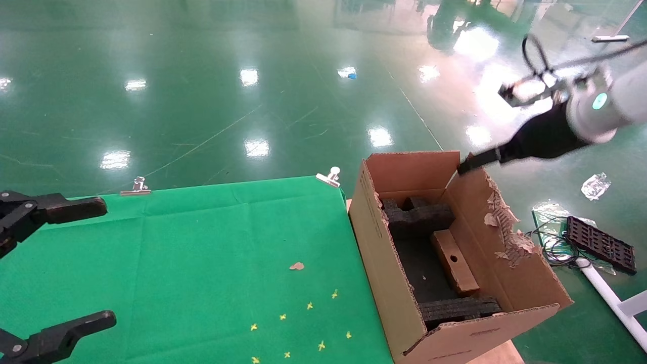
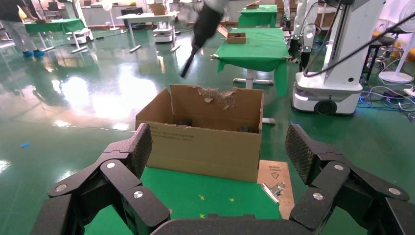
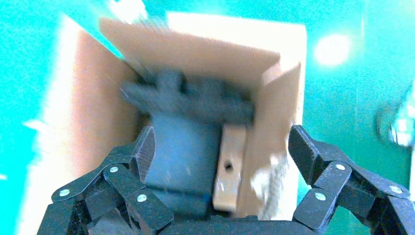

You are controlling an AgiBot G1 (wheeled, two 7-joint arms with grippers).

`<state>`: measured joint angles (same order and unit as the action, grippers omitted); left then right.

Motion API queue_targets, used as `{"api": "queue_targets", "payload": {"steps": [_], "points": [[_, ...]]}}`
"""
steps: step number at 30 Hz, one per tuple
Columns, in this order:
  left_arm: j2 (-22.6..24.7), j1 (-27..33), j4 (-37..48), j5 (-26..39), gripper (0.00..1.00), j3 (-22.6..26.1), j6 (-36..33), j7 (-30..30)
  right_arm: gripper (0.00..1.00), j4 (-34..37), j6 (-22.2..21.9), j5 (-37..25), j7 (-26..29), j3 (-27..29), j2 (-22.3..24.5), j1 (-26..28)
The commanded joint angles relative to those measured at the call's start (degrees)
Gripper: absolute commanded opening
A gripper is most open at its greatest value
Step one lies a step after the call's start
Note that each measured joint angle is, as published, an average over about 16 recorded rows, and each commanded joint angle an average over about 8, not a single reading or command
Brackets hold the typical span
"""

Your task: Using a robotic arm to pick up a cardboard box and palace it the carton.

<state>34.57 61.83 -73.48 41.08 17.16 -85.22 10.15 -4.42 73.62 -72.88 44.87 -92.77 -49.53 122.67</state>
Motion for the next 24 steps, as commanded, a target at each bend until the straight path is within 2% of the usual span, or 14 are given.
{"api": "queue_targets", "payload": {"steps": [1, 6, 14, 18, 24], "points": [[0.0, 0.0, 0.0, 0.0, 1.0, 0.01, 0.0, 0.0, 1.0, -0.72, 0.24, 0.51, -1.49, 0.43, 0.34, 2.63], [-0.01, 0.0, 0.0, -0.01, 1.0, 0.02, 0.01, -0.01, 1.0, -2.71, -0.01, 1.38, -4.11, 1.25, 1.57, 6.19], [-0.01, 0.0, 0.01, -0.03, 1.0, 0.03, 0.02, -0.02, 1.0, -5.23, -2.2, 2.23, -6.17, 2.48, 3.06, 7.62], [-0.01, 0.0, 0.03, -0.04, 1.0, 0.04, 0.03, -0.04, 1.0, -7.65, -2.26, 3.12, -7.3, 4.78, 3.72, 6.02], [-0.01, 0.02, 0.06, -0.05, 1.0, 0.06, 0.01, -0.05, 1.0, -13.38, -0.92, 5.72, -9.79, 11.48, 4.73, -0.23]]}}
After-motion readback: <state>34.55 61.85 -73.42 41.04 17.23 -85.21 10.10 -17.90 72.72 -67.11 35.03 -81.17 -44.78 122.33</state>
